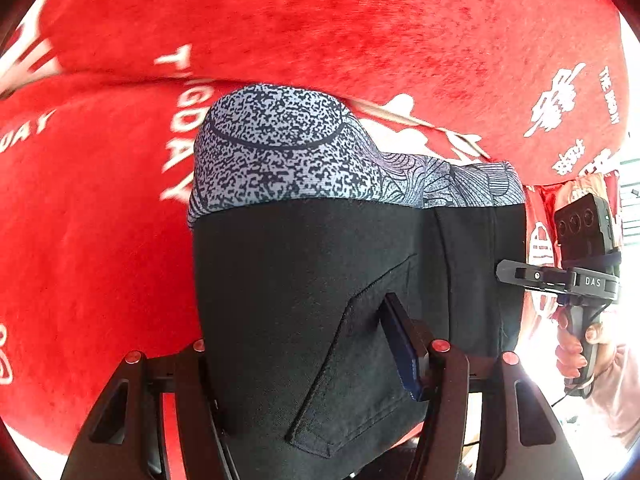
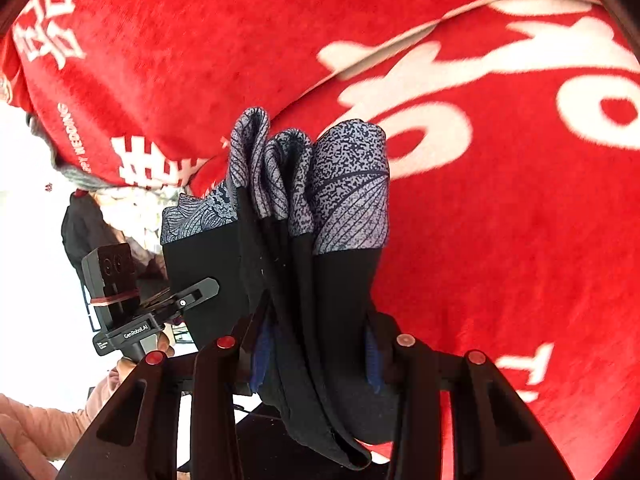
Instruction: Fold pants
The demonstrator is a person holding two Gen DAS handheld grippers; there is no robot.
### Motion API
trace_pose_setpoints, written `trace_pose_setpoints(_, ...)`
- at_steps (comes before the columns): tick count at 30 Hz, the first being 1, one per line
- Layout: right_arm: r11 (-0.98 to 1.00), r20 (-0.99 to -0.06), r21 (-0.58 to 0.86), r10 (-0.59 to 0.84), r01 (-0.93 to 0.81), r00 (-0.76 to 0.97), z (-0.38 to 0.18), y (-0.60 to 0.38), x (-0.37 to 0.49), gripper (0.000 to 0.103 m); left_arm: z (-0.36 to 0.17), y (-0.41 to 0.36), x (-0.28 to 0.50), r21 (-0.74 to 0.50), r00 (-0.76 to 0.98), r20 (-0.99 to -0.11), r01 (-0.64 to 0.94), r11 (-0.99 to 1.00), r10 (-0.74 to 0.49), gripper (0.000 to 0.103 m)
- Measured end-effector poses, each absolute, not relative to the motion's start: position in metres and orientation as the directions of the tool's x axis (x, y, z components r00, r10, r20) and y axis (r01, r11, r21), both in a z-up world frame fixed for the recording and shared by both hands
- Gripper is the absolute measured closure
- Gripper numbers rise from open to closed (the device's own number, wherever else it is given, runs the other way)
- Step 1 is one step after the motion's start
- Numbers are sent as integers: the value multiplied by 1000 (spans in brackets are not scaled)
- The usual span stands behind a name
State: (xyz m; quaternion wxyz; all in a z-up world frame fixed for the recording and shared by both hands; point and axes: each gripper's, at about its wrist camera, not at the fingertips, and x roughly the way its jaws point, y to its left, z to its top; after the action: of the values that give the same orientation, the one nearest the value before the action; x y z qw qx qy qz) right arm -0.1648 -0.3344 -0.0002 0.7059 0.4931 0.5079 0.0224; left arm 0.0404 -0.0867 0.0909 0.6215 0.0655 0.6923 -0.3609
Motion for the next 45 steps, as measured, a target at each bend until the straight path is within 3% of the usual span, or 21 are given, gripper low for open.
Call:
trace_pose_setpoints(6,521,-702,712,543,470,461,-28,-290,-153,61,55,-50,39,-344,-199,-939,524,779,-281,35)
trace_pose_setpoints(9,573,-752,659,501,487,428,-43,-283,-150,58,44,-32,45,-318,-158,-948,518,794,-277,17)
trace_pose_setpoints(11,579,-768,641,481,504,423,-49,-286,-150,49,39,-30,49,-314,-152,-949,513,799,-275,8)
trace_pose_setpoints(19,688,-883,468,347,555,314,-37,-285,-152,36,63,-25,55,-204,-59,-977,521,829,-203,8)
trace_pose_setpoints(26,702,-922,385,275,599,271,-13,-279,-164,35,99,-18,52,-105,23,-989,572,814,-144,8)
trace_pose_setpoints(33,696,-938,345,234,630,255,12,-269,-175,35,120,-22,37,-94,14,-992,580,809,-125,7)
trace_pose_setpoints(35,691,-938,344,230,636,258,20,-264,-177,35,125,-27,29,-72,15,-995,594,802,-101,1)
trace_pose_setpoints(38,689,-943,331,217,645,253,30,-255,-179,35,131,-33,17,-33,18,-998,612,790,-56,1)
trace_pose_setpoints(39,692,-945,326,211,645,252,33,-251,-179,34,133,-34,14,-21,20,-999,617,786,-42,1)
trace_pose_setpoints(41,706,-952,301,185,641,243,42,-241,-179,21,138,-36,6,2,22,-1000,620,785,-15,1)
trace_pose_setpoints(45,739,-962,258,138,622,236,61,-222,-177,18,152,-39,-7,30,41,-999,622,782,6,1)
